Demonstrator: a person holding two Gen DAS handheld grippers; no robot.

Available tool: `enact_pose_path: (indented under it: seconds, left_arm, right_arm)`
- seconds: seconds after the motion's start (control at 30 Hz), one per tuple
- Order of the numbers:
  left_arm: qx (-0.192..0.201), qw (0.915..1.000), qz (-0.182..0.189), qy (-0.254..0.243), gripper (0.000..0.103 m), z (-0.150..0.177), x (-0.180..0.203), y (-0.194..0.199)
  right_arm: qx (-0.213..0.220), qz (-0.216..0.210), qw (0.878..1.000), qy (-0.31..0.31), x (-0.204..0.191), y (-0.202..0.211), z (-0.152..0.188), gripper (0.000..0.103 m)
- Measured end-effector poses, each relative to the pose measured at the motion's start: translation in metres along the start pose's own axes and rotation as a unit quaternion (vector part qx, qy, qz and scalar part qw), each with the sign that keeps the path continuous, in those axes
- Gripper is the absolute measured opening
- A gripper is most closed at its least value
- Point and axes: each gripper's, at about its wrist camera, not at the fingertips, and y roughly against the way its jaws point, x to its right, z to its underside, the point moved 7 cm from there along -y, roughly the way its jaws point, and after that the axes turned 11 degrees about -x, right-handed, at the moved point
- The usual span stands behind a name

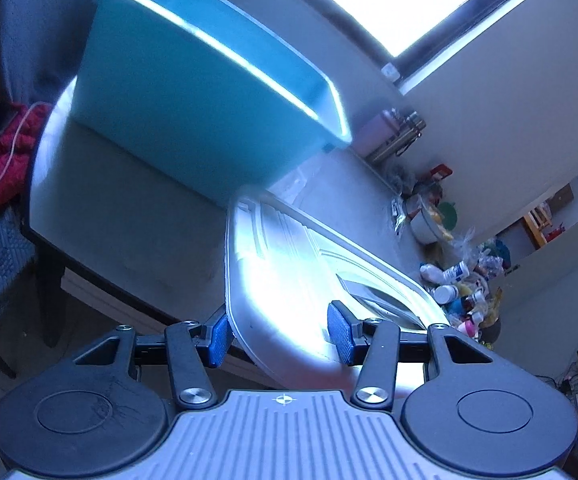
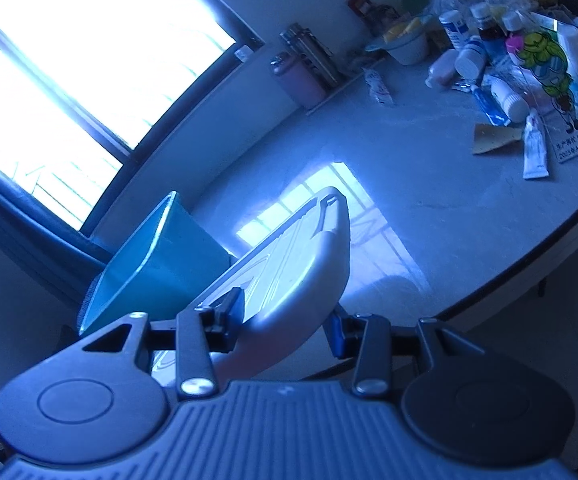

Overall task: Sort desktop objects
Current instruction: 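Raise the upright lid with both tools toward the teal bin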

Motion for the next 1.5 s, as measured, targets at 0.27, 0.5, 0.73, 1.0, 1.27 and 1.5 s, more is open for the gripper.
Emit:
enact_pose_path:
  seconds: [0.27, 0.5, 0.73, 1.0, 1.27, 1.5]
  left_arm:
    - [0.026, 0.9995, -0.007, 0.016, 0.051, 0.017, 0.012, 0.026]
    - [0.057, 0.9982, -0.006, 0.015, 0.051, 0.032, 0.015, 0.063]
    - [0.079, 0.9969, 0.0, 0.005, 0.051, 0.034, 0.003, 0.103]
    - [0.081, 0.9966, 0.005, -0.017, 0.051, 0.024, -0.037, 0.164]
    - [0.084, 0.9959, 0.009, -0.034, 0.051, 0.026, -0.078, 0.217]
    - [0.091, 0.9948, 0.012, -0.043, 0.051, 0.027, -0.102, 0.254]
  right_arm:
    - [-0.008, -0.016, 1.0, 0.026, -0.011, 0.016, -0.003, 0.042]
    - [-0.004, -0.043, 0.998, 0.049, -0.028, 0.031, 0.004, 0.042]
    - [0.007, -0.054, 0.997, 0.06, -0.058, 0.041, 0.025, 0.042]
    - [0.036, -0.059, 0.996, 0.051, -0.109, 0.044, 0.071, 0.042]
    - [0.056, -0.064, 0.995, 0.045, -0.15, 0.052, 0.12, 0.042]
    - [0.068, -0.07, 0.994, 0.044, -0.171, 0.058, 0.145, 0.042]
